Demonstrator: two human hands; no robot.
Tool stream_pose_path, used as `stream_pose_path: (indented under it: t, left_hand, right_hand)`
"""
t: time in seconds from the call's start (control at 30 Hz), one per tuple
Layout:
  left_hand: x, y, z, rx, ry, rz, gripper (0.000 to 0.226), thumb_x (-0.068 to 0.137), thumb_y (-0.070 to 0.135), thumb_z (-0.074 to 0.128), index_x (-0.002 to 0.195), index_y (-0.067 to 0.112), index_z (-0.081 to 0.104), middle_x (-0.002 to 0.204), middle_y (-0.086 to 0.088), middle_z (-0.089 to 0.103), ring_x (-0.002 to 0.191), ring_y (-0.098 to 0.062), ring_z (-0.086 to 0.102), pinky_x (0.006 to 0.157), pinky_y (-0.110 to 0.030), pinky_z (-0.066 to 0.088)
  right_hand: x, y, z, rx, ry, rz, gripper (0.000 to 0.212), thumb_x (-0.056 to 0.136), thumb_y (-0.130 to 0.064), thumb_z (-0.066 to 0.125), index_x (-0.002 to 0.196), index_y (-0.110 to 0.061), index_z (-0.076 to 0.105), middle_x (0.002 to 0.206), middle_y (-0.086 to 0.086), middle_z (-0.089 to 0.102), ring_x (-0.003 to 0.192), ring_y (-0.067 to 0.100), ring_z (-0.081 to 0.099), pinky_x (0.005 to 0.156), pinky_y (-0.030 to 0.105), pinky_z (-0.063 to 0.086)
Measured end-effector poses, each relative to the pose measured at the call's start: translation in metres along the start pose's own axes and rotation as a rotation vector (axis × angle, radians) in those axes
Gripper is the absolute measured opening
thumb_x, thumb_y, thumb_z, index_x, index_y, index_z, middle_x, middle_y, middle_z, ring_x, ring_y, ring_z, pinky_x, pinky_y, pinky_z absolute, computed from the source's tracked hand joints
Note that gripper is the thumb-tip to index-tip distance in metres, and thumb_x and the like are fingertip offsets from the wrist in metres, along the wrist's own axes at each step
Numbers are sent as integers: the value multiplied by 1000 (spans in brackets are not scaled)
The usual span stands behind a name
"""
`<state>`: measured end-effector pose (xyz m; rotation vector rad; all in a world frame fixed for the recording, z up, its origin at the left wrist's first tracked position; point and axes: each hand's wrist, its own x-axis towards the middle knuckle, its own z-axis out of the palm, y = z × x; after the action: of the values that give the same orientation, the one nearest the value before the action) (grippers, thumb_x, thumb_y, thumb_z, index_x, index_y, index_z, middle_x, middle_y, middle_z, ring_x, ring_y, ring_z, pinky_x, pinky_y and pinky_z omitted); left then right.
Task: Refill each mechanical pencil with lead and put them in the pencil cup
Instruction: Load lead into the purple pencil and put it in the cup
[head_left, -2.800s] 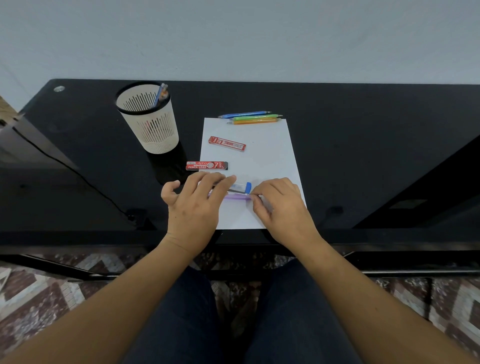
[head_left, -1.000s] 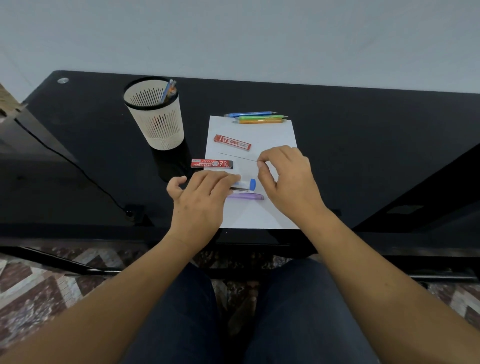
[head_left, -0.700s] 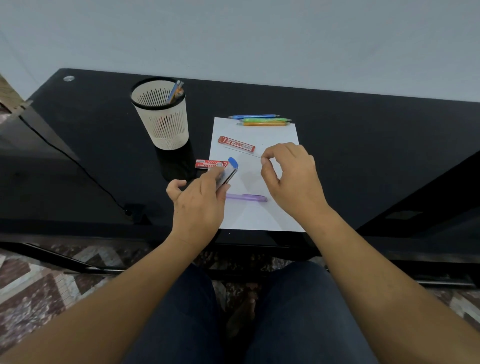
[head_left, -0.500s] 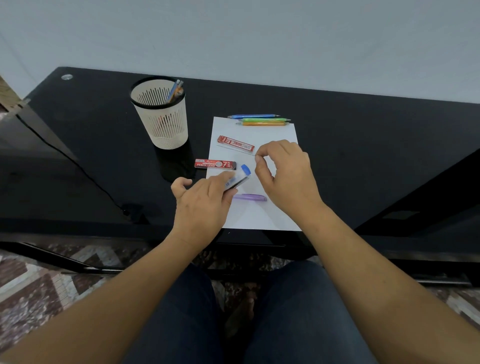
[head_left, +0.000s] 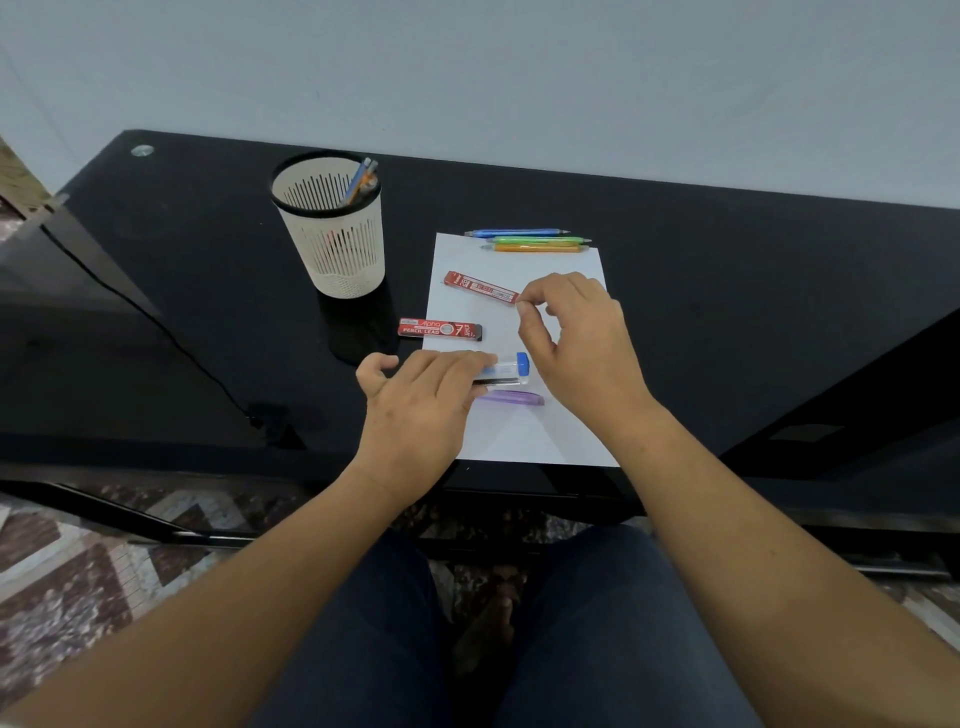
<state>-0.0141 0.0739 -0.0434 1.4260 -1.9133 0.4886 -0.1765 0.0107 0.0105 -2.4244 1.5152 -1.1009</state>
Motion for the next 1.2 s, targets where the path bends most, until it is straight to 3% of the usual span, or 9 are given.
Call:
stream_pose_path:
  t: [0.3,0.57,0.73,1.03,1.2]
  left_hand:
    - [-1,0,0,5,17,-3,16,92,21,64,107,18,68,102,5,71,96,-15,65,91,-40,24]
    - [-3,-1,2,-7,-3,-12,18,92,20,64,110,18,68,103,5,71,96,-15,64,89,-39,24]
    - [-2,0,1,34,-73,-118,23,93,18,57,115,21,64,109,6,68,103,-15,59,93,-41,22]
    - [0,-4,7,21,-198,-359,37,86,10,60,120,23,61,118,6,63,117,-19,51,96,-47,19]
    - [-1,-5,4,-9,-142,-237,25,92,22,59,115,25,65,117,9,63,116,-18,51,93,-43,23]
  right_hand:
    - [1,2,-2,-9,-165,-4,12,93,-26,55,100,-19,62,106,-1,63,99,12,54,86,38,50]
    - [-3,6,-4,-68,-165,-94,10,92,-20,55,96,-16,63,99,2,65,90,20,57,80,42,49]
    - [-9,15,-6,-117,-146,-11,10,93,-24,54,98,-20,61,100,-4,63,92,14,56,82,33,42]
    - [-49,40,-18,-124,-146,-13,4,87,-16,60,88,-18,64,93,-5,64,85,17,57,75,36,44]
    - [-57,41,-20,-127,-159,-39,6,88,-17,58,88,-19,63,92,-6,64,83,15,56,74,34,42]
